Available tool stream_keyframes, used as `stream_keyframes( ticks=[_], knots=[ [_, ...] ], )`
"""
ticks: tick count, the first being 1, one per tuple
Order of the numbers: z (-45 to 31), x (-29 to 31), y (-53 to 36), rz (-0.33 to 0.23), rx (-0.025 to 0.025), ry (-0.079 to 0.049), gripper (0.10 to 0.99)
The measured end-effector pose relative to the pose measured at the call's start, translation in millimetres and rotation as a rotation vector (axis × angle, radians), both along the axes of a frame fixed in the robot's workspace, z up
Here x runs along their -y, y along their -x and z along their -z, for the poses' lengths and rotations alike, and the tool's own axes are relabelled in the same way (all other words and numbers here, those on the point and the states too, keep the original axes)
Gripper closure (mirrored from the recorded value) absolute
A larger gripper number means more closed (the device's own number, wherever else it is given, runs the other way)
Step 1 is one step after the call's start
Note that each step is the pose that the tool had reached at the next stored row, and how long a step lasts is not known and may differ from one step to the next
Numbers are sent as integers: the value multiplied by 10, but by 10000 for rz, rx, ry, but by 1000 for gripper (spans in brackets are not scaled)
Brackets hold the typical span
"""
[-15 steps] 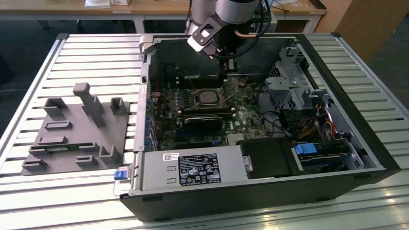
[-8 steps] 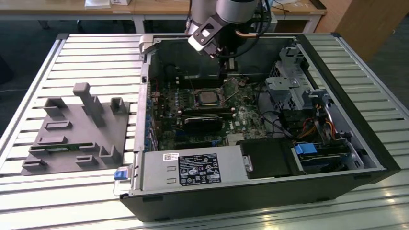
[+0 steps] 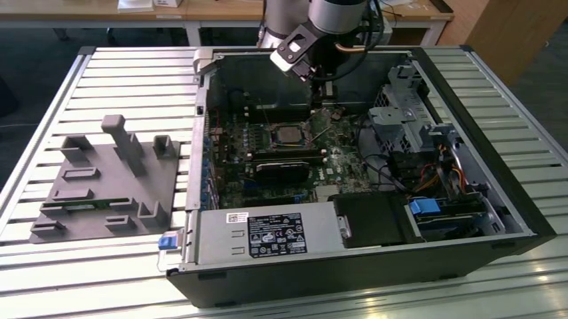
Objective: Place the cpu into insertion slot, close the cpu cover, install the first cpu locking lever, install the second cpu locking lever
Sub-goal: 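Close the cpu cover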
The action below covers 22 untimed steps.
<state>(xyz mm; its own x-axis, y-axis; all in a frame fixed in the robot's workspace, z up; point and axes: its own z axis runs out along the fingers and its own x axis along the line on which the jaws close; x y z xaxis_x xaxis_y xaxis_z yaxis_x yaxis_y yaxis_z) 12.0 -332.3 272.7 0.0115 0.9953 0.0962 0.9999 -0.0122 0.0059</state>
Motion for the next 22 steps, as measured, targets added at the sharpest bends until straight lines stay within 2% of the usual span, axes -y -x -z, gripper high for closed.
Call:
stream_keyframes(
  ticks=[14, 22],
  knots=[
    [52, 23, -50, 1, 0, 2, 980],
    [58, 23, -129, 1, 0, 2, 980]
  ],
)
